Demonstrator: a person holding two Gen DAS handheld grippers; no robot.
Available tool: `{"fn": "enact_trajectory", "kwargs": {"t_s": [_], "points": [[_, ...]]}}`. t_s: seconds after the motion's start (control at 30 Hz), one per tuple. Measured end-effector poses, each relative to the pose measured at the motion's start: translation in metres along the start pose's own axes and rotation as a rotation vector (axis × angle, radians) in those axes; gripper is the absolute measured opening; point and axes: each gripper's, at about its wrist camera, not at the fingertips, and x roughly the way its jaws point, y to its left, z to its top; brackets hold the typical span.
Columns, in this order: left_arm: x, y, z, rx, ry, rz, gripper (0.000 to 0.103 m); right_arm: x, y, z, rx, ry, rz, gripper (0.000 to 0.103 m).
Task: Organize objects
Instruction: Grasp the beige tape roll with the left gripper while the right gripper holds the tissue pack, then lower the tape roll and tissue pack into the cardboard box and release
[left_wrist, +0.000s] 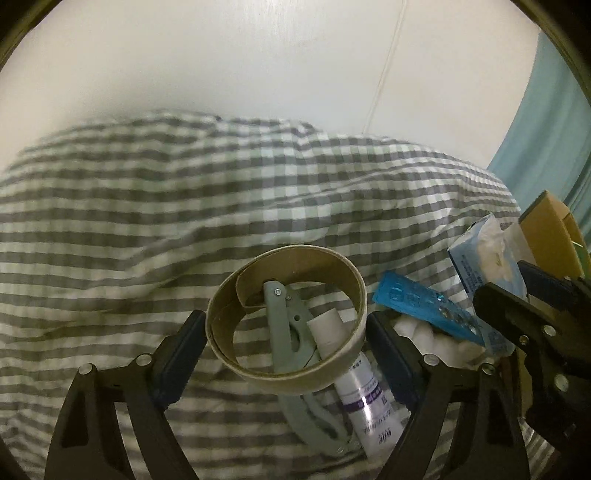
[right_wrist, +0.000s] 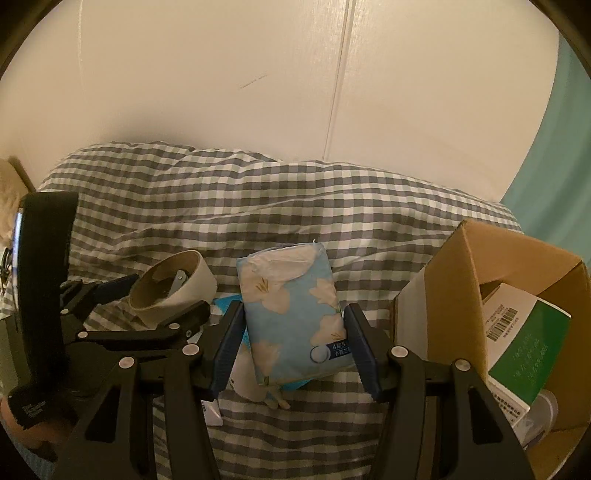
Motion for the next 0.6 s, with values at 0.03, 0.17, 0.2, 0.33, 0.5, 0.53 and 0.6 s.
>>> {"fn": "enact_trajectory", "kwargs": {"t_s": [0.03, 0.17, 0.2, 0.33, 0.5, 0.53, 0.6], "points": [[-0.007, 0.000, 0.000, 0.001, -0.005, 0.016, 0.088, -0.003, 0.001, -0.001, 0.000, 0.000, 0.001, 0.055], [-0.054, -0.005, 0.006, 0.009, -0.052, 0.060, 0.088, -0.030, 0.002, 0.001, 0.015, -0.026, 0.011, 0.055], [-0.067, -0.010, 0.009, 0.018, -0.069, 0.074, 0.088, -0.040, 0.000, 0.003, 0.022, -0.038, 0.017, 0.055], [-0.124, -0.035, 0.023, 0.062, -0.159, 0.103, 0.088, -0.097, -0.010, 0.012, 0.026, -0.120, 0.020, 0.055], [-0.198, -0.077, 0.033, 0.099, -0.263, 0.102, 0.088, -0.182, -0.040, 0.015, 0.051, -0.233, 0.005, 0.055], [-0.210, -0.087, 0.034, 0.108, -0.283, 0.093, 0.088, -0.197, -0.047, 0.014, 0.055, -0.250, -0.001, 0.055], [-0.237, -0.109, 0.033, 0.128, -0.318, 0.067, 0.088, -0.226, -0.062, 0.009, 0.059, -0.282, -0.019, 0.055]]}}
